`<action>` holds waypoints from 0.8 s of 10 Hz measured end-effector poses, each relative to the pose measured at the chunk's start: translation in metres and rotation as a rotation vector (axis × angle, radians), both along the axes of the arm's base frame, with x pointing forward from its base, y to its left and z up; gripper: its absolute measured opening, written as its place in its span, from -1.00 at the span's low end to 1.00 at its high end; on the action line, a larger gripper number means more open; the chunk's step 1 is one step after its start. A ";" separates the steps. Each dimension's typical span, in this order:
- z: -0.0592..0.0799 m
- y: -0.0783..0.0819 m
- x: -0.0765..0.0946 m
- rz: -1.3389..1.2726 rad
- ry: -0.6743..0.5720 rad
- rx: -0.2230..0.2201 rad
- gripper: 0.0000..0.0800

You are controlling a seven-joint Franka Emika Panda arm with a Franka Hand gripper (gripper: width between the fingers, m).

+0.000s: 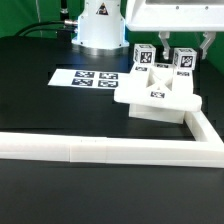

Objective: Assemble chair

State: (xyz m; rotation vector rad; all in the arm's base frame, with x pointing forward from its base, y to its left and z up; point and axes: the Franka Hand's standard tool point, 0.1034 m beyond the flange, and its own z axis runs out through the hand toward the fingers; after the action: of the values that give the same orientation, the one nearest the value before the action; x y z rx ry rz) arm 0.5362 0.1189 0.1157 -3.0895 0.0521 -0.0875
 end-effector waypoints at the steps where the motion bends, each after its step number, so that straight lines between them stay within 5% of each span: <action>1: 0.000 0.000 0.000 -0.017 0.001 0.001 -0.29; 8: 0.000 -0.002 0.004 -0.356 -0.010 0.043 -0.29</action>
Offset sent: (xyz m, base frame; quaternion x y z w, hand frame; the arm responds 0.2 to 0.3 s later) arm 0.0036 -0.0045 -0.0013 0.0258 -0.0163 0.1971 0.9799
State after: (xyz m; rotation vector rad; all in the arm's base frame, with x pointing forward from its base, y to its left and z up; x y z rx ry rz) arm 0.5400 0.1164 0.1161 -2.9984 0.5942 -0.1130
